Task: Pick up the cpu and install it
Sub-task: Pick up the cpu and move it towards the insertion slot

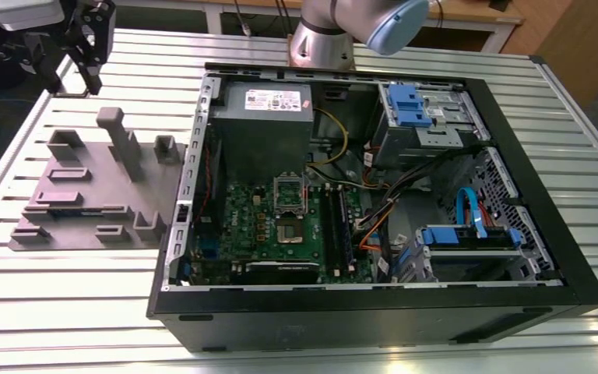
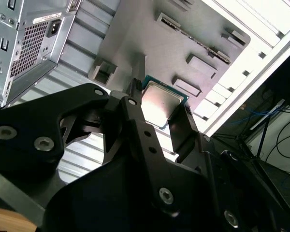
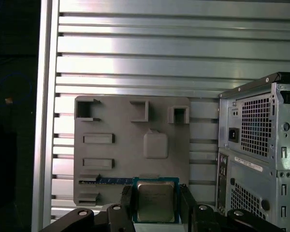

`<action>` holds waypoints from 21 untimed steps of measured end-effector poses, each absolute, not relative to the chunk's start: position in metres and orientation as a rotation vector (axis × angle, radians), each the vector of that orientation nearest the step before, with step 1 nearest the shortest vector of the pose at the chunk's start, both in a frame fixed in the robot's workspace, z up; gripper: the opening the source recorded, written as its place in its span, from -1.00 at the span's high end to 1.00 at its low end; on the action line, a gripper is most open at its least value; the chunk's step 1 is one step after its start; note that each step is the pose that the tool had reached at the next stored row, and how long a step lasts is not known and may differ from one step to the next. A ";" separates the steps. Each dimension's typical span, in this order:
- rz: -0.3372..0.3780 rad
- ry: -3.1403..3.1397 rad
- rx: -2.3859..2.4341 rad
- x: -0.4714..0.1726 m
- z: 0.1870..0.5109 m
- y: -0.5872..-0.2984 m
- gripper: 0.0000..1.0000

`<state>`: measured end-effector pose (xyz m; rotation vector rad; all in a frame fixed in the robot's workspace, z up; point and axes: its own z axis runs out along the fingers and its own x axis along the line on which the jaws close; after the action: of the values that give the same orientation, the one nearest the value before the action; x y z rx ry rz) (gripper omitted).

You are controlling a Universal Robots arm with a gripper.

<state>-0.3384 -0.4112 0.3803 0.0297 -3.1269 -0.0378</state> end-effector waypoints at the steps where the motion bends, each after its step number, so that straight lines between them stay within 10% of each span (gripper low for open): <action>1: -0.038 -3.127 0.030 -0.337 0.380 -0.411 0.06; 21: -0.038 -3.127 0.030 -0.314 0.380 -0.411 0.06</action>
<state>-0.3145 -0.4112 0.3803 0.0297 -3.1269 -0.0377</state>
